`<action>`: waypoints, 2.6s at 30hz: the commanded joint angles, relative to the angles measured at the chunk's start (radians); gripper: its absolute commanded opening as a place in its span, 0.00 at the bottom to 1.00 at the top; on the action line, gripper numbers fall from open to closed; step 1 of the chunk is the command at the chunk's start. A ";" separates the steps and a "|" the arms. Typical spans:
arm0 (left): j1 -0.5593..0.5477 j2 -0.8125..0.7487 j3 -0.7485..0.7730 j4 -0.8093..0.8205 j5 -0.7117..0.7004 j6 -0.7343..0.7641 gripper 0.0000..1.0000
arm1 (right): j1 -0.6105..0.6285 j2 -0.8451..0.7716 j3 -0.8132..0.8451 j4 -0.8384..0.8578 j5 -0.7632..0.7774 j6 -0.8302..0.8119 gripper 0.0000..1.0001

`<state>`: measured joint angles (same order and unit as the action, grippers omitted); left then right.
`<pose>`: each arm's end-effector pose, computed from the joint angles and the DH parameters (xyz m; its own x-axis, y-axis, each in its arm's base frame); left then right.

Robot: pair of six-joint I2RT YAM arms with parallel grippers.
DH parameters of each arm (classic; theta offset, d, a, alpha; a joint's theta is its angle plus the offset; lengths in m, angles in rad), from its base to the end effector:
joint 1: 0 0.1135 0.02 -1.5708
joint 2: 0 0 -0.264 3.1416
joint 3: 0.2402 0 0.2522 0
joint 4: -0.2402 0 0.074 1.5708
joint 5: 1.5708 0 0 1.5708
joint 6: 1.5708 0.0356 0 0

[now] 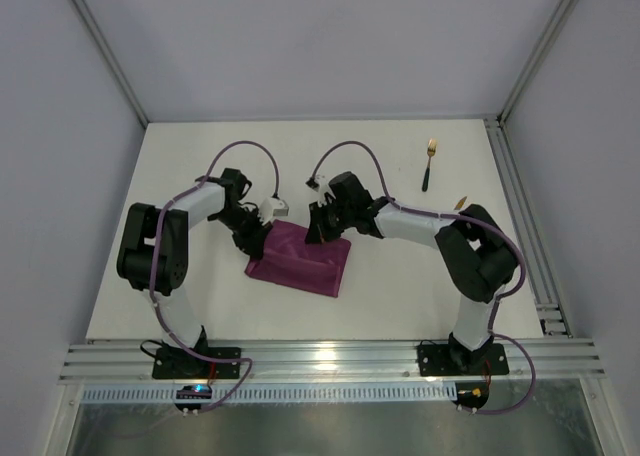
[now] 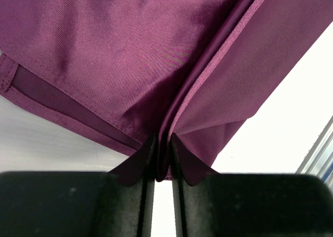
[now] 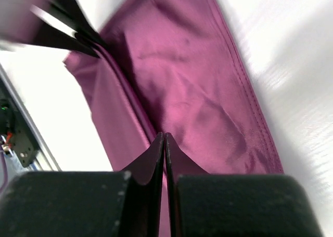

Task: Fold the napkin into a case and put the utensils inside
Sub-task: Fold the lower triangle-folded napkin at the center of the board.

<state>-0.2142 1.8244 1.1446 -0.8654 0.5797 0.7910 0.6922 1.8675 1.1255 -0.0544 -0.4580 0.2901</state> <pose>0.3057 -0.0865 0.1580 -0.5506 0.7286 -0.4074 0.8293 0.4216 -0.3668 0.2920 0.2625 0.1689 -0.7592 -0.2961 -0.5797 -0.6192 0.6031 0.5029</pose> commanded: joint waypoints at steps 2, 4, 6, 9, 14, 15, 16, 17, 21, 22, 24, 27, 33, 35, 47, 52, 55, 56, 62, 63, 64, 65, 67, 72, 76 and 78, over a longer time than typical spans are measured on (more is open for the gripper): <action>-0.005 -0.001 0.026 0.016 -0.003 -0.007 0.19 | 0.016 -0.136 -0.030 0.025 0.045 -0.003 0.06; -0.007 -0.002 0.024 0.019 -0.006 -0.010 0.20 | 0.042 -0.157 -0.052 0.031 0.061 0.010 0.06; -0.008 -0.001 0.023 0.025 -0.010 -0.013 0.21 | 0.076 -0.166 -0.093 0.048 0.061 0.033 0.05; -0.008 -0.004 0.017 0.034 -0.017 -0.019 0.23 | 0.104 -0.168 -0.153 0.129 0.053 0.064 0.05; -0.008 -0.019 0.006 0.068 -0.032 -0.044 0.27 | 0.110 -0.142 -0.251 0.235 0.067 0.138 0.04; -0.008 -0.023 0.003 0.077 -0.032 -0.047 0.27 | 0.110 -0.133 -0.256 0.235 0.070 0.139 0.04; -0.008 -0.031 0.001 0.080 -0.035 -0.045 0.28 | 0.110 -0.123 -0.259 0.237 0.070 0.144 0.04; -0.008 -0.036 0.001 0.080 -0.038 -0.047 0.28 | 0.110 -0.105 -0.263 0.237 0.068 0.146 0.04; -0.007 -0.057 0.004 0.072 -0.043 -0.039 0.31 | 0.110 -0.079 -0.276 0.229 0.079 0.147 0.04; -0.005 -0.060 0.004 0.063 -0.041 -0.035 0.32 | 0.109 -0.077 -0.279 0.229 0.081 0.149 0.04; 0.001 -0.076 0.009 0.046 -0.015 -0.018 0.33 | 0.107 -0.073 -0.285 0.225 0.082 0.147 0.04; 0.041 -0.089 0.026 0.000 0.014 0.008 0.34 | 0.101 -0.068 -0.288 0.222 0.084 0.146 0.04; 0.059 -0.094 0.004 0.037 -0.044 -0.001 0.35 | 0.096 -0.050 -0.273 0.220 0.068 0.133 0.04; 0.059 -0.086 0.000 0.068 -0.070 -0.015 0.35 | 0.096 -0.045 -0.270 0.222 0.068 0.132 0.04; 0.059 -0.118 -0.036 0.123 -0.126 -0.082 0.32 | 0.092 -0.051 -0.265 0.222 0.056 0.112 0.04; 0.059 -0.229 -0.025 0.075 -0.115 -0.104 0.32 | 0.089 -0.059 -0.237 0.203 0.042 0.103 0.04; 0.059 -0.310 -0.022 0.063 -0.104 -0.133 0.30 | 0.087 -0.065 -0.231 0.199 0.045 0.104 0.04; 0.059 -0.326 -0.023 0.059 -0.100 -0.142 0.29 | 0.087 -0.065 -0.231 0.199 0.047 0.106 0.04; -0.033 -0.335 -0.109 0.062 -0.073 -0.144 0.25 | 0.082 -0.071 -0.233 0.209 0.045 0.119 0.04; -0.036 -0.318 -0.117 0.077 -0.070 -0.145 0.24 | 0.082 -0.076 -0.233 0.211 0.045 0.122 0.04; -0.037 -0.277 -0.114 0.081 -0.060 -0.153 0.23 | 0.081 -0.079 -0.234 0.214 0.045 0.126 0.04; -0.037 -0.254 -0.108 0.083 -0.055 -0.156 0.23 | 0.081 -0.088 -0.233 0.215 0.045 0.133 0.04; -0.037 -0.196 -0.088 0.097 -0.044 -0.167 0.22 | 0.079 -0.097 -0.234 0.222 0.045 0.139 0.04; -0.037 -0.103 -0.068 0.170 -0.078 -0.219 0.22 | 0.072 -0.114 -0.236 0.222 0.047 0.146 0.04; -0.037 -0.034 -0.054 0.174 -0.089 -0.228 0.21 | 0.047 -0.126 -0.288 0.243 0.048 0.162 0.04; -0.037 -0.016 -0.057 0.178 -0.092 -0.228 0.20 | 0.030 -0.134 -0.329 0.264 0.048 0.176 0.04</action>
<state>-0.2539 1.7714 1.0756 -0.7364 0.5011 0.5781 0.7467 1.7897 0.8433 0.1661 -0.4240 0.4381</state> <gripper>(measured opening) 0.206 0.042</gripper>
